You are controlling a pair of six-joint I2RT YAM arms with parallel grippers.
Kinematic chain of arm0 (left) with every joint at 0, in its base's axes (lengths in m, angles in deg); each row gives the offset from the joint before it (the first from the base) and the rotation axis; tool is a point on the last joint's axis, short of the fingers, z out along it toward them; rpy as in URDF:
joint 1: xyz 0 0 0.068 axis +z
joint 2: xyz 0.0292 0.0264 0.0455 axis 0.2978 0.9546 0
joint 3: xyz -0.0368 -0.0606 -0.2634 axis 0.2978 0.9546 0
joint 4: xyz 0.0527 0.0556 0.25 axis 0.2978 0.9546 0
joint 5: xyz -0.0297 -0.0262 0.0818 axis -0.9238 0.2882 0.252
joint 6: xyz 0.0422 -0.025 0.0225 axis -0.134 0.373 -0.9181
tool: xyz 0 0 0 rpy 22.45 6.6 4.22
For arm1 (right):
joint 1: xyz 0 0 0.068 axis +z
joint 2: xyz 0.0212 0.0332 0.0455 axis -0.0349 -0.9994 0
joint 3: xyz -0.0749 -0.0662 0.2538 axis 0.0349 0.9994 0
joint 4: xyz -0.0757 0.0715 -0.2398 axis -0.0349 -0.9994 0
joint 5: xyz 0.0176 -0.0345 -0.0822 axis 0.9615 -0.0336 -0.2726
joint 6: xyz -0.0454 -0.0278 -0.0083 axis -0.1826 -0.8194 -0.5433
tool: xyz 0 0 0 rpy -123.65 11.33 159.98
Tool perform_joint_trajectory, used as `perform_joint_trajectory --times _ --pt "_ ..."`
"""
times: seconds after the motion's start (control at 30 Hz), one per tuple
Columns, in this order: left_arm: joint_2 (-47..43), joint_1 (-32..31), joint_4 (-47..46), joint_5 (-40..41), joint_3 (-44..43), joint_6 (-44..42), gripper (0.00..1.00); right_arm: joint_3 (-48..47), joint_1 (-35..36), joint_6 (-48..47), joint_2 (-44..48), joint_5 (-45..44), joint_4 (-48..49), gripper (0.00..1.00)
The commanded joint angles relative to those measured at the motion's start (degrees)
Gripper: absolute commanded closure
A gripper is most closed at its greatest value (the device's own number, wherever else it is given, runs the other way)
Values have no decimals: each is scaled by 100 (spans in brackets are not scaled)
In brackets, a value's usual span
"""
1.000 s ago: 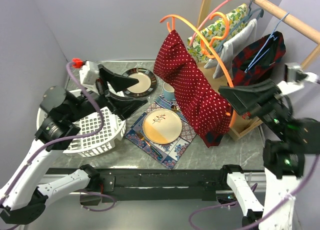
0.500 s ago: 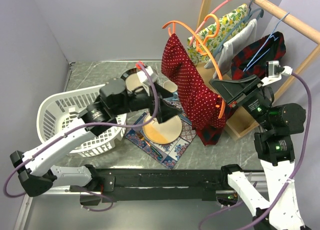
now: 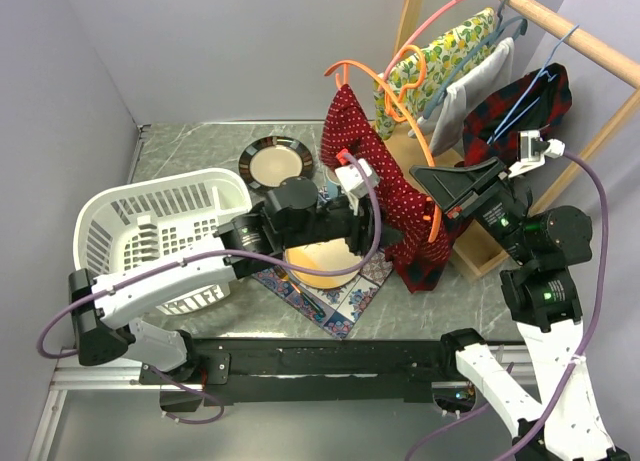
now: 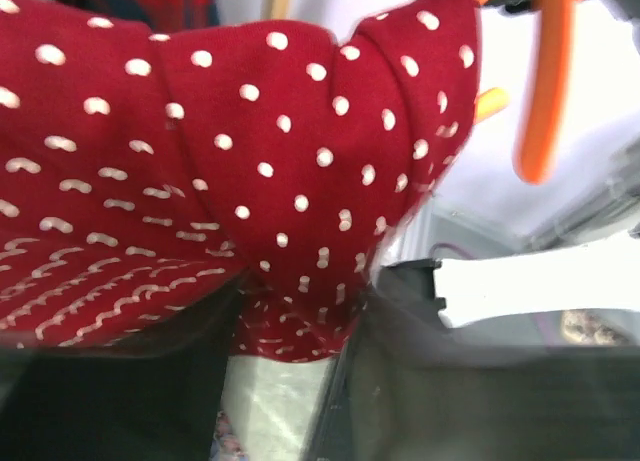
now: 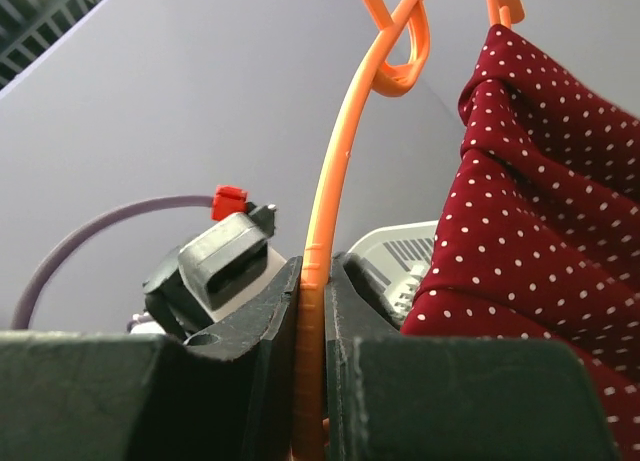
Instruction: Remove the skirt from the hanger
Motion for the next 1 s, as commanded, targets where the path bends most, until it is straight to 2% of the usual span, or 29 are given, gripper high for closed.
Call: perform_joint_trajectory --times 0.0,0.07,0.3,0.4,0.43,0.57,0.8,0.97 --pt "-87 -63 -134 726 -373 -32 76 -13 43 -238 208 -238 500 100" --pt "-157 -72 -29 972 -373 3 99 66 43 -274 296 -264 378 100" --pt "-1017 -63 130 2167 119 48 99 321 52 -765 560 -466 -194 100" --pt "-1343 -63 340 3036 128 -84 99 435 43 -993 709 -317 -335 100" --pt "-1396 -72 411 3604 76 -136 99 480 43 -1047 796 -264 -344 100" --pt "-1458 -72 893 4652 -459 -496 99 655 43 -1240 990 -124 -362 100" --pt "-1432 -37 1088 6129 -1040 -1094 99 629 43 -1495 1052 -264 -625 100" --pt "-1388 103 1027 6886 -1542 -1576 99 638 43 -1522 991 -290 -713 100"
